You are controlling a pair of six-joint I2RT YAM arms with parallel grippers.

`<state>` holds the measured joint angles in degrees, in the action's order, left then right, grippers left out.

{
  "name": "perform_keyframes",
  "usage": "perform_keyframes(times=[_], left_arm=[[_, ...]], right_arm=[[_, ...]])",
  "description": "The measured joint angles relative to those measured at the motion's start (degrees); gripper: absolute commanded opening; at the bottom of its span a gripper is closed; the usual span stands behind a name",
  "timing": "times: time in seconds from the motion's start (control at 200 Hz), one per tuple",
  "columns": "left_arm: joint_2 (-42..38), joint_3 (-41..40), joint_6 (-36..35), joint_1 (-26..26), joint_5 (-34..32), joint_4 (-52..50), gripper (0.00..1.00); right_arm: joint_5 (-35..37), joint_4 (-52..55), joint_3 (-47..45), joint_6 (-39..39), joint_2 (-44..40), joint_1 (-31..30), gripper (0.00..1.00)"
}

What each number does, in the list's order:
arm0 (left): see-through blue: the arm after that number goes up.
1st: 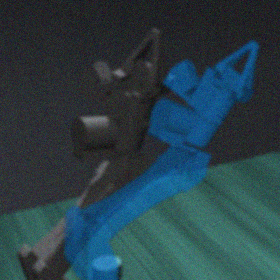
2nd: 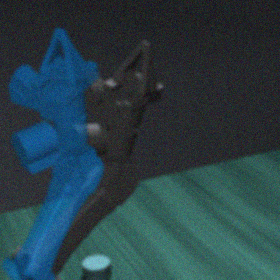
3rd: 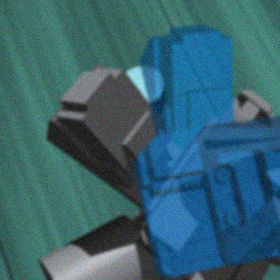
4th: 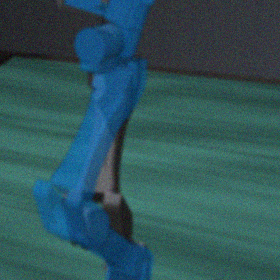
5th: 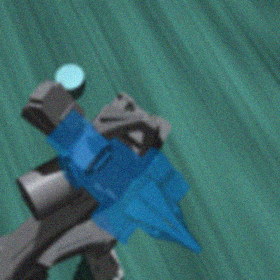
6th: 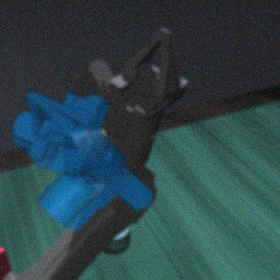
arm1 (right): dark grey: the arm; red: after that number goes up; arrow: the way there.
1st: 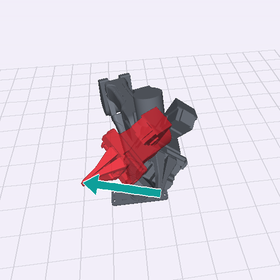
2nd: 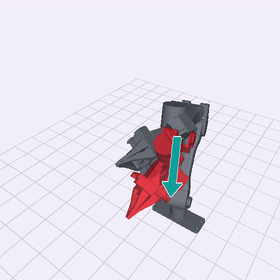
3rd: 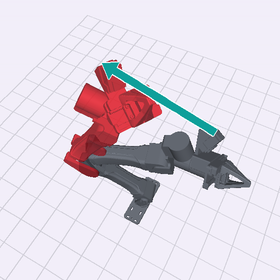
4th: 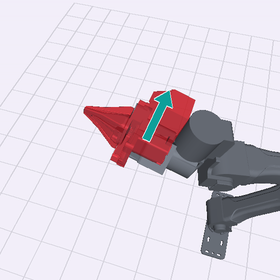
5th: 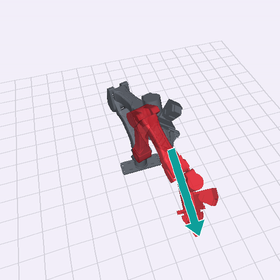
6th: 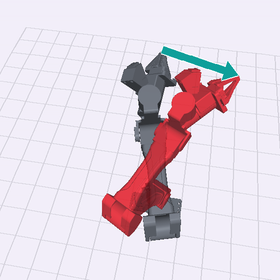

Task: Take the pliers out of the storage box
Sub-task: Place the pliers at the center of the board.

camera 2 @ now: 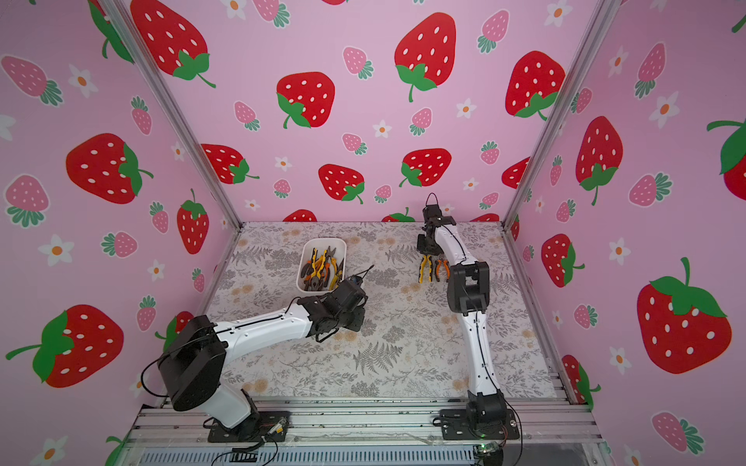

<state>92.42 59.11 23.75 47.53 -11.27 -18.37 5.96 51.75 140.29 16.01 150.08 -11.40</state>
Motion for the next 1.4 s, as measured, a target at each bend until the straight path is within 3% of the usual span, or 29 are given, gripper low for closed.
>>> perform_keyframes(times=[0.26, 0.525, 0.9, 1.401], left_arm=[[-0.02, -0.02, 0.00, -0.68, 0.63, 0.13, 0.42], [-0.13, -0.37, 0.02, -0.90, 0.87, 0.24, 0.41], [-0.13, -1.14, 0.02, -1.03, 1.03, 0.57, 0.41], [-0.52, -1.51, 0.04, -1.03, 1.07, 0.57, 0.41]], right_arm=[[-1.09, 0.00, 0.00, -0.02, 0.15, 0.20, 0.33], [-1.86, -0.02, 0.00, -0.39, 0.48, 0.20, 0.35], [-2.16, -0.04, -0.07, -0.31, 0.48, 0.20, 0.23], [-2.47, -0.26, -0.17, -0.22, 0.48, -0.15, 0.22]])
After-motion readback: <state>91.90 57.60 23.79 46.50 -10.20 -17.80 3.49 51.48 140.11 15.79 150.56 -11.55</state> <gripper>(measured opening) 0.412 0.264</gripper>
